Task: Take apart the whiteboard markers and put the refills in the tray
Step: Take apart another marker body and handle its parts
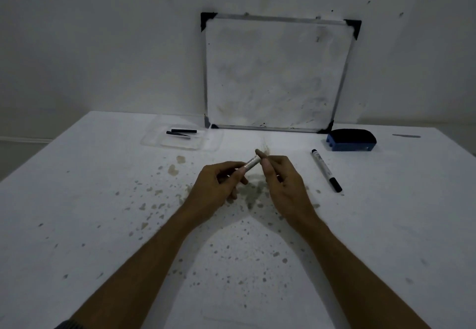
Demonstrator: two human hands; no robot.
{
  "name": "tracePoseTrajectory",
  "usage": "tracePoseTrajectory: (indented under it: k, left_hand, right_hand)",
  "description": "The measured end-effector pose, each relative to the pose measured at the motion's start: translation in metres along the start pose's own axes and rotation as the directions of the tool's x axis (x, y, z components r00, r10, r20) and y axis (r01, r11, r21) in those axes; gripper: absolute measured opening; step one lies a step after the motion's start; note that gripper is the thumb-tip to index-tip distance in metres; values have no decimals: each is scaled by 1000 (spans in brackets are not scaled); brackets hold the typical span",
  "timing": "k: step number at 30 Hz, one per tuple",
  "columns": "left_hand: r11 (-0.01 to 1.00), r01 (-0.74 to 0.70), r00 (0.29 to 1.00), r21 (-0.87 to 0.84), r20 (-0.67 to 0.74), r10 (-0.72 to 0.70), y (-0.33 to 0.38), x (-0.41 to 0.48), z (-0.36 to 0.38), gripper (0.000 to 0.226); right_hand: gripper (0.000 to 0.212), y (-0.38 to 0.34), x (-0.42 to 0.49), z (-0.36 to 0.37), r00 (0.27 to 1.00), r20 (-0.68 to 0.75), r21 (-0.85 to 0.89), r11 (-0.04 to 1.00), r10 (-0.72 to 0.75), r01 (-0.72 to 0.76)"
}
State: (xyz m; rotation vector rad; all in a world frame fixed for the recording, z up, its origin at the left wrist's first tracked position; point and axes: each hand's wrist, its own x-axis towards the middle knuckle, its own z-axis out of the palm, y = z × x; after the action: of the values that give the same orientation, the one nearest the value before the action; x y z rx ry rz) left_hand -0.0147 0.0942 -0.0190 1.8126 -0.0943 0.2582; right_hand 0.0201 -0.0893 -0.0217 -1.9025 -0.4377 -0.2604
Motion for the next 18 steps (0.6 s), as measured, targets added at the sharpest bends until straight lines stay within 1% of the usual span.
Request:
tracePoseTrajectory:
  k: [2, 4, 6, 7, 9, 11, 12, 15, 17, 18]
  left_hand:
    - [999, 10, 999, -34, -38, -12, -2, 2, -3, 28]
    - [1000, -1, 993, -30, -115, -3, -3, 5, -6, 29]
    - [1000, -14, 980, -21, -201, 10, -4, 8, -7, 28]
    - [1000, -19, 972, -22, -234, 13, -5, 9, -8, 27]
    - [999, -15, 963, -34, -269, 6, -6, 12, -9, 26]
    - [998, 7, 963, -56, -270, -22, -6, 15, -11, 26]
    - [998, 18, 964, -65, -264, -35, -7, 16, -12, 26]
    - [996, 36, 975, -78, -217, -52, -6, 16, -11, 24]
    - [995, 49, 985, -90, -159, -63, -3, 14, -11, 23]
    - [994, 56, 990, -95, -123, -67, -2, 13, -11, 23]
  right_hand:
    - [41, -1, 0, 3, 998, 56, -33, 999, -2, 4]
    - [46, 0, 3, 6, 992, 127, -176, 984, -15, 37]
    - [53, 6, 9, 12, 980, 197, -323, 941, -33, 96]
    - [54, 9, 11, 16, 973, 226, -370, 919, -51, 134]
    - [51, 11, 14, 26, 955, 279, -440, 869, -105, 224]
    - [44, 13, 15, 31, 945, 290, -495, 821, -152, 284]
    - [39, 13, 16, 31, 947, 276, -494, 821, -165, 287]
    - [27, 11, 14, 27, 964, 225, -422, 878, -143, 228]
    - [25, 6, 14, 22, 983, 171, -377, 917, -70, 131]
    - [25, 4, 14, 18, 992, 123, -329, 942, -30, 69]
